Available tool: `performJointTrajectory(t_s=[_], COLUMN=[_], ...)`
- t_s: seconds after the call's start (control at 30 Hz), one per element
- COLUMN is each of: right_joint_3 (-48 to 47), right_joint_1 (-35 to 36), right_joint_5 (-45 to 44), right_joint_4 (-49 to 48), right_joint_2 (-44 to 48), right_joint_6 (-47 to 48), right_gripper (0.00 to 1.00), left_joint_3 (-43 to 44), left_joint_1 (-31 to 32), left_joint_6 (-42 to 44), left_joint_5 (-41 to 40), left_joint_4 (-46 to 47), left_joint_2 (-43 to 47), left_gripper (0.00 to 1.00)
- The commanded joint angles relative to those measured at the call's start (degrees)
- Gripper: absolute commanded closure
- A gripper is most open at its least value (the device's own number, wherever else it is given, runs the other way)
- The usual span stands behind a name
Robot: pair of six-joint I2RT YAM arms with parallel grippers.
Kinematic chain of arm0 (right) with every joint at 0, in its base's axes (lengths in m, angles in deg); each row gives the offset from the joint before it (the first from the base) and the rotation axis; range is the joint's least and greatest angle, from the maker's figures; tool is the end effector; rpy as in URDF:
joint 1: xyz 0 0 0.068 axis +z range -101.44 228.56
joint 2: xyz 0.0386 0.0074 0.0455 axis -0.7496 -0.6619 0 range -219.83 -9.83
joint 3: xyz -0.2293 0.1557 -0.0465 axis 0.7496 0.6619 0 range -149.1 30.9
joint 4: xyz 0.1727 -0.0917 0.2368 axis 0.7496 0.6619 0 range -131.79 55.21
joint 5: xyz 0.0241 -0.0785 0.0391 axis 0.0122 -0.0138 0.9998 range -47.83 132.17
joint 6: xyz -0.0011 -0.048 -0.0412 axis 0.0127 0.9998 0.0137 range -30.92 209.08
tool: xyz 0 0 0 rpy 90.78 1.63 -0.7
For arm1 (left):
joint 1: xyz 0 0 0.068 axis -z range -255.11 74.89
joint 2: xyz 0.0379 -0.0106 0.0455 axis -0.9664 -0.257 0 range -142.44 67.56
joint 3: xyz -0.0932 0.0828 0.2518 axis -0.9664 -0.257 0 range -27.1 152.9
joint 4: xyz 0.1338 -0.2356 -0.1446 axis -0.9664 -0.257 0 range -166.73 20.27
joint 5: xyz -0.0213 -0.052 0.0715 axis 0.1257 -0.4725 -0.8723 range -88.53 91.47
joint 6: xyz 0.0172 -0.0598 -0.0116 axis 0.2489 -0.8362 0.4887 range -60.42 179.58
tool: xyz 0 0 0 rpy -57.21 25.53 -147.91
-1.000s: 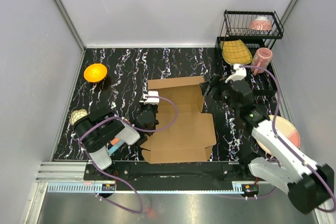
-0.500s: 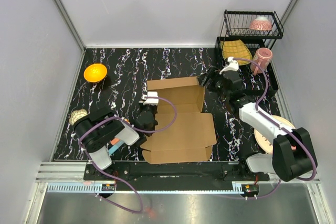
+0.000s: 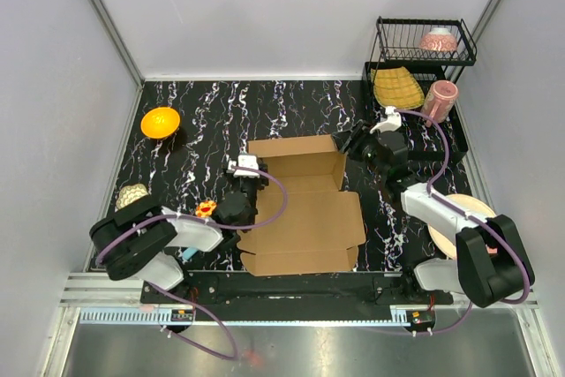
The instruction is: Fold the paper box
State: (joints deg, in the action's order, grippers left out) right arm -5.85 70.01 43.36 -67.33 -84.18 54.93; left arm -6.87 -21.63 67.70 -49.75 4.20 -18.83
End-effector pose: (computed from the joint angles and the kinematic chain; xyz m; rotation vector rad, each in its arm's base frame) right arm 0.3118 0.1235 0.2188 0.1877 1.8287 0.7106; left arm 0.1969 -0.2023 0.1555 0.0526 1.4852 0.0007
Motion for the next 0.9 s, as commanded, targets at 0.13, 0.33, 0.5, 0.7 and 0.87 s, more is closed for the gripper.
performJointTrajectory(t_s=[0.13, 0.33, 0.5, 0.7, 0.87], right_joint_3=[3.4, 4.1, 5.3, 7.0, 7.7], right_joint_1=[-0.1, -0.2, -0.1, -0.1, -0.1], right_joint_5=[-0.8, -2.2, -2.0, -1.6, -1.4], right_joint_4=[4.2, 4.4, 3.5, 3.6, 3.3], right_joint_2=[0.1, 0.5, 0.3, 1.2, 1.4], right_joint_6=[1.9, 2.5, 2.3, 2.4, 2.2], right_gripper=[0.42, 0.42, 0.42, 0.44, 0.46], left_joint_3=[0.1, 1.0, 3.5, 12.4, 10.7], left_joint_1=[1.6, 1.6, 0.4, -10.1, -12.9], left_joint_6=[-6.7, -15.0, -20.5, -35.8, -40.1], left_joint_5=[3.9, 7.3, 8.5, 22.4, 28.6], left_joint_4=[-13.3, -30.9, -34.4, -51.5, -46.6], left_joint_2=[15.1, 29.9, 34.5, 28.4, 22.6], left_gripper=[0.31, 0.26, 0.15, 0.11, 0.12])
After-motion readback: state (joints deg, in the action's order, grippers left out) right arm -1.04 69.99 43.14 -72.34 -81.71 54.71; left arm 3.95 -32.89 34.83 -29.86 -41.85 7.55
